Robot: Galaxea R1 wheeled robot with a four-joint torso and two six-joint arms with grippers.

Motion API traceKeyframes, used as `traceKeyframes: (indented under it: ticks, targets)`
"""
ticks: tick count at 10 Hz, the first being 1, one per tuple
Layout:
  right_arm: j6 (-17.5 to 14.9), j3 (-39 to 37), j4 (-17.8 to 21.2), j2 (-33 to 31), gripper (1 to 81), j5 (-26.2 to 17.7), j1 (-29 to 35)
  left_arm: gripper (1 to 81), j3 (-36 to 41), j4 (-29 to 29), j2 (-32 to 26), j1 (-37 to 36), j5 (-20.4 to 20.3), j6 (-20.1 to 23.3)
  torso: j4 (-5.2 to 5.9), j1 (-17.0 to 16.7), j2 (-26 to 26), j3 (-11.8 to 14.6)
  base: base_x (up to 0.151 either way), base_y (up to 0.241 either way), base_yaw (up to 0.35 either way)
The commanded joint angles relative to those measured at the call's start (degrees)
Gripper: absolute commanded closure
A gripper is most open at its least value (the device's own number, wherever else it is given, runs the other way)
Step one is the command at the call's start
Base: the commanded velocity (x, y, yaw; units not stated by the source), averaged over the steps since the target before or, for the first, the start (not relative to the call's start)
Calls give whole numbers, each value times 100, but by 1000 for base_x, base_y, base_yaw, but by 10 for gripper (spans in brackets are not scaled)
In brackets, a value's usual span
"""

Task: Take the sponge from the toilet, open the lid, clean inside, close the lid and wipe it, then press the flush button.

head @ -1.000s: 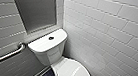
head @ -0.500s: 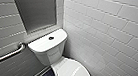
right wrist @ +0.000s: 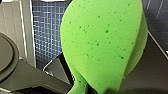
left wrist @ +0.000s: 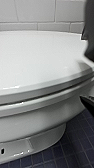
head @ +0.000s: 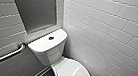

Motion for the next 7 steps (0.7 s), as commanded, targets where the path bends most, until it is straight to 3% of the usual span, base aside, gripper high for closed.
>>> traceKeyframes:
  ticks: [1, 5, 6, 7]
  targets:
    - [22, 105, -122, -207, 811, -373, 96, 10, -93, 45, 223, -668, 144, -23, 0, 0, 0, 0, 0, 0, 0]
    - [22, 35, -122, -146, 811, -373, 122, 10, -199, 36, 373, -756, 302, -23, 0, 0, 0, 0, 0, 0, 0]
    - [22, -18, -131, -93, 811, -373, 122, 10, -199, 36, 373, -756, 302, -23, -307, 0, 0, 0, 0, 0, 0]
    - [22, -53, -131, -58, 811, -381, 131, 10, -208, 36, 382, -756, 302, -23, -511, 0, 0, 0, 0, 0, 0]
